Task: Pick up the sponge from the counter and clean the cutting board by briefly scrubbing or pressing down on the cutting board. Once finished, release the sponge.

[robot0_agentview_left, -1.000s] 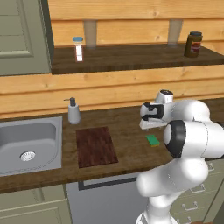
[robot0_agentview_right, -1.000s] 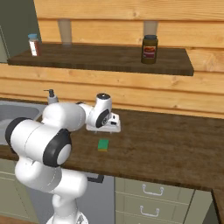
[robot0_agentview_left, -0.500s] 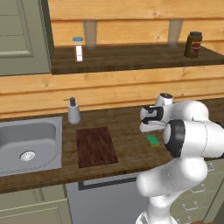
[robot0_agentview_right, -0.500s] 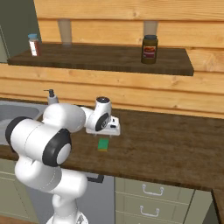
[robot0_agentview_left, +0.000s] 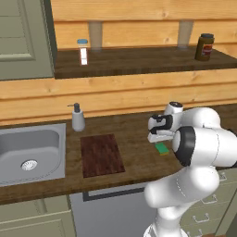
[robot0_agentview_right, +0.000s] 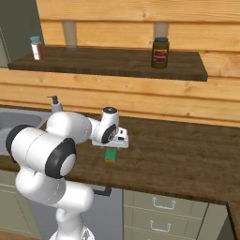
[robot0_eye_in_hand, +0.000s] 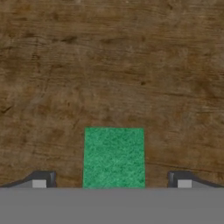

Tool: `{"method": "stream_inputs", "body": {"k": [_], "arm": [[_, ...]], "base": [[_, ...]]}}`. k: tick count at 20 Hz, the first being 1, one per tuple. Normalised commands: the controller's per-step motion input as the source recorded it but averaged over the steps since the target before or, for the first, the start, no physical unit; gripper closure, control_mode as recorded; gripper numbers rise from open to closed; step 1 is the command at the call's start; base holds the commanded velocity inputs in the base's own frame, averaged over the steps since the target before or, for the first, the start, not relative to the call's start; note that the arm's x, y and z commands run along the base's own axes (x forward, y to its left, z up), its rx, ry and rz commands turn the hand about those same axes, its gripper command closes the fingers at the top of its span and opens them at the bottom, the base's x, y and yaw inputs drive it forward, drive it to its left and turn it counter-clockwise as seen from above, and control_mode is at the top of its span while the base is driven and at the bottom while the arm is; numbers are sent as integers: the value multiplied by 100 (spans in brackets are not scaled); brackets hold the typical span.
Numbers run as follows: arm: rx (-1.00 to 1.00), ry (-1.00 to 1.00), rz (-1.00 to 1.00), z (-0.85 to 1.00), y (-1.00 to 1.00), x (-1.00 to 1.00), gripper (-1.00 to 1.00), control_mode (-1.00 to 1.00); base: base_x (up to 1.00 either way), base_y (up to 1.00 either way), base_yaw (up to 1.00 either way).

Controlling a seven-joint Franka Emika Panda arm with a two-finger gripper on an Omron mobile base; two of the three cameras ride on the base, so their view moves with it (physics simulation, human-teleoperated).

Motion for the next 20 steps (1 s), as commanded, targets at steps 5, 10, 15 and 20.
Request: {"method": "stream_inputs", "body": {"k": [5,10,15,20], "arm": [[0,0,-5,-4,0,-2,-100,-100],[0,0,0,0,0,0,-100,-100],[0,0,0,0,0,0,-100,-100],[0,0,0,-10,0,0,-100,-100]], "base": [[0,0,0],[0,0,0],[0,0,0],[0,0,0]]}}
